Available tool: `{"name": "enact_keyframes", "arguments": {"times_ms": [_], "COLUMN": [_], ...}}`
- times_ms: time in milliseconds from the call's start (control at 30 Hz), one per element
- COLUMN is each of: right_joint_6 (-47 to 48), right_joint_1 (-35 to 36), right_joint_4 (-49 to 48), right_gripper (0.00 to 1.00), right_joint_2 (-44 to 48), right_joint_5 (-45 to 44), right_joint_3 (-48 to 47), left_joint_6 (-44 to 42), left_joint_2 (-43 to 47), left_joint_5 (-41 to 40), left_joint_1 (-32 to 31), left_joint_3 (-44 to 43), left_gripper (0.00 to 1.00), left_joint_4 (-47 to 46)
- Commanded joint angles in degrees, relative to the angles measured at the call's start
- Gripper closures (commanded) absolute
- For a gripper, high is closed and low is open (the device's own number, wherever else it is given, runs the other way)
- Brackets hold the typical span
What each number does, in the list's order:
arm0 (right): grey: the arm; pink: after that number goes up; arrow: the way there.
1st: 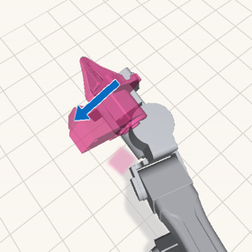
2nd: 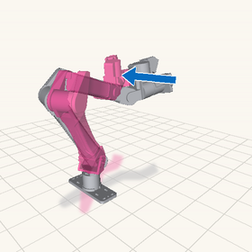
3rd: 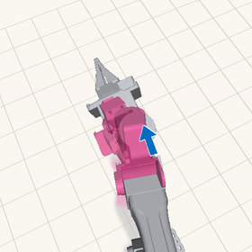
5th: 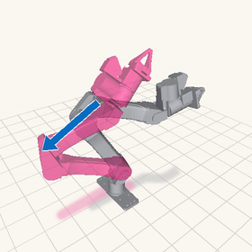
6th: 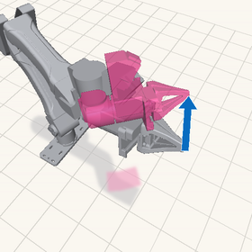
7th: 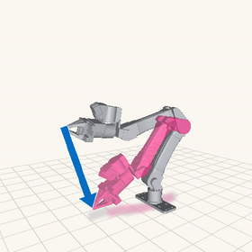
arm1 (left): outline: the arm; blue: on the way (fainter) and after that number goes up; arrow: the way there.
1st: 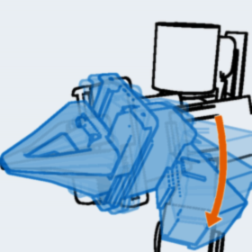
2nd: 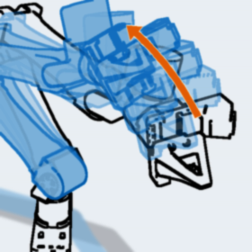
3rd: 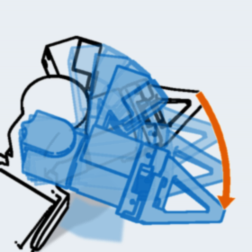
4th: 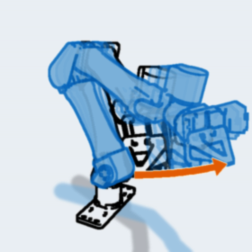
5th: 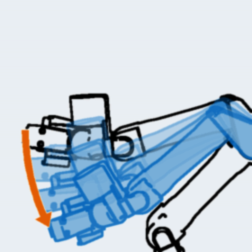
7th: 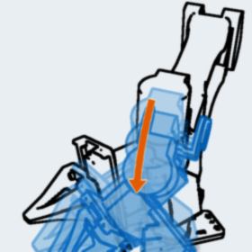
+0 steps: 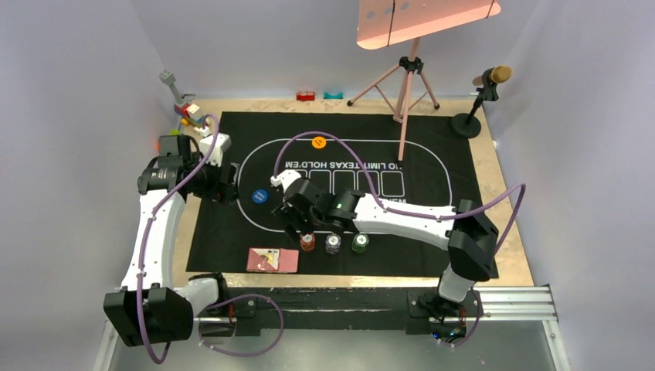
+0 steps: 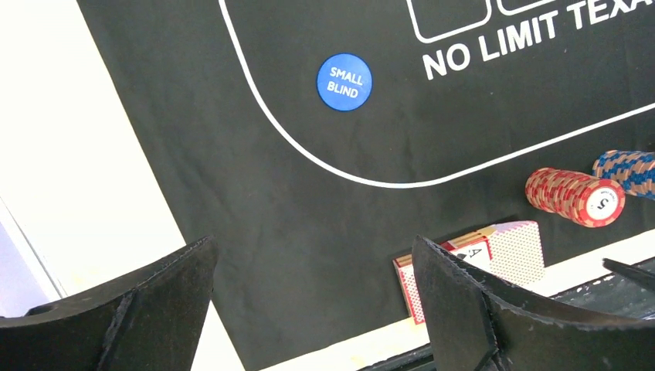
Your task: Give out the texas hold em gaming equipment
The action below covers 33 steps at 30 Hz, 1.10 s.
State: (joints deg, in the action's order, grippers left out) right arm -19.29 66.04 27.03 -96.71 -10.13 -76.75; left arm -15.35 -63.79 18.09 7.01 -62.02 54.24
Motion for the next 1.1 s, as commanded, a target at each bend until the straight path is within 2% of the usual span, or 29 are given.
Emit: {"name": "enact_keyframes", "arguments": {"times_ms": [0,233,833,900,1067], "right_joint_6": [0.4,-0.8,-2.7,-2.8,-2.4], "right_joint_1": [0.2,0.4,0.4,0.4,0.4], "right_joint_4": [-2.2,-2.5,-4.1,-4.1,-1.9], "right_gripper": [0.21,0.25,0.52,0.57,0.8], "right_joint_2": [-2.1,-4.3,-6.1,-5.7,-4.7], "right_joint_5": [3.4,1.6,-0.5,-0.8,-0.9], "right_joint_3": [0.5,3.7,6.5,6.6,4.1], "left_joint_6": [1.8,2.5,2.9,2.8,2.9], "left_joint_2": [0.9,5.4,7.4,8.2,9.5], "left_joint_5": [3.2,4.2,3.9,3.7,3.4], "left_joint_1": [0.5,0.5,0.4,0.4,0.4], "left_joint_3": [0.5,3.8,5.7,6.6,8.3], "left_gripper": [0.05,0.1,0.14,0.14,0.14], "left_joint_4": [-2.5,-5.8,-7.7,-8.4,-10.2]}}
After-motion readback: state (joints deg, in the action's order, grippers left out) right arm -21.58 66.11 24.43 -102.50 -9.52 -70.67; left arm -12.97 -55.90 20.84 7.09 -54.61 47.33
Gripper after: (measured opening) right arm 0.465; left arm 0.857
